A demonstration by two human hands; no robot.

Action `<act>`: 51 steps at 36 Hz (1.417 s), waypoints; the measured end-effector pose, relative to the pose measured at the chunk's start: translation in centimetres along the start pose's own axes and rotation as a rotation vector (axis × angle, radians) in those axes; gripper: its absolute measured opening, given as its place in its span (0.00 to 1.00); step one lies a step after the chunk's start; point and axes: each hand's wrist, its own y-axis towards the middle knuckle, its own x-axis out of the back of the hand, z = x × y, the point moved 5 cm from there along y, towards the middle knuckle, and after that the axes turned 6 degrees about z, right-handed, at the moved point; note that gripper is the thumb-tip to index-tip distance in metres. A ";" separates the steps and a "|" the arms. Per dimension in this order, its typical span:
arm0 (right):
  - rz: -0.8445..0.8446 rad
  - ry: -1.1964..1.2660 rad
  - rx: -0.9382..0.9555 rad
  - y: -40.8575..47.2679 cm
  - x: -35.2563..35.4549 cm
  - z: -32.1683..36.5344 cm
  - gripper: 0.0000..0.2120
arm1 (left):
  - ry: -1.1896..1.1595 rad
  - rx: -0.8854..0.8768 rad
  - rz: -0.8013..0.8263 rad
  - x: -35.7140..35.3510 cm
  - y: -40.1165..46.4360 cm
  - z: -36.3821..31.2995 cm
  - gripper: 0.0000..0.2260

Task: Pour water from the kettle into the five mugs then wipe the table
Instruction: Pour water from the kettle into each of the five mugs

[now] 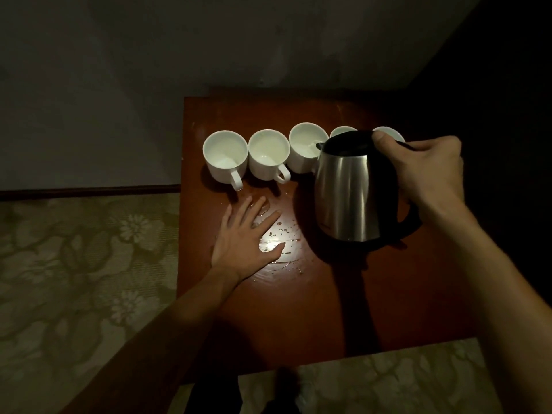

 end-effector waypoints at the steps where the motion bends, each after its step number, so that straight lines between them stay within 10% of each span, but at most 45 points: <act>1: -0.004 0.001 0.003 -0.1 0.0 0.1 0.51 | 0.001 0.001 -0.002 0.0 0.0 0.0 0.33; 12: -0.016 -0.025 -0.062 0.1 -0.1 0.1 0.61 | 0.015 0.002 -0.016 0.0 0.0 0.0 0.33; 16: -0.015 -0.033 -0.061 -0.3 0.0 0.3 0.47 | 0.009 0.000 -0.016 0.1 0.0 -0.1 0.33; 23: -0.013 -0.017 -0.042 -0.6 0.1 0.7 0.55 | 0.024 0.002 -0.003 0.0 0.0 0.0 0.33; 38: -0.032 -0.030 -0.054 -0.9 0.3 1.1 0.37 | -0.001 0.002 0.000 0.1 -0.1 -0.1 0.32; 51: 0.022 -0.018 -0.064 -1.4 0.0 1.5 0.47 | 0.012 0.000 0.008 0.0 0.0 0.0 0.32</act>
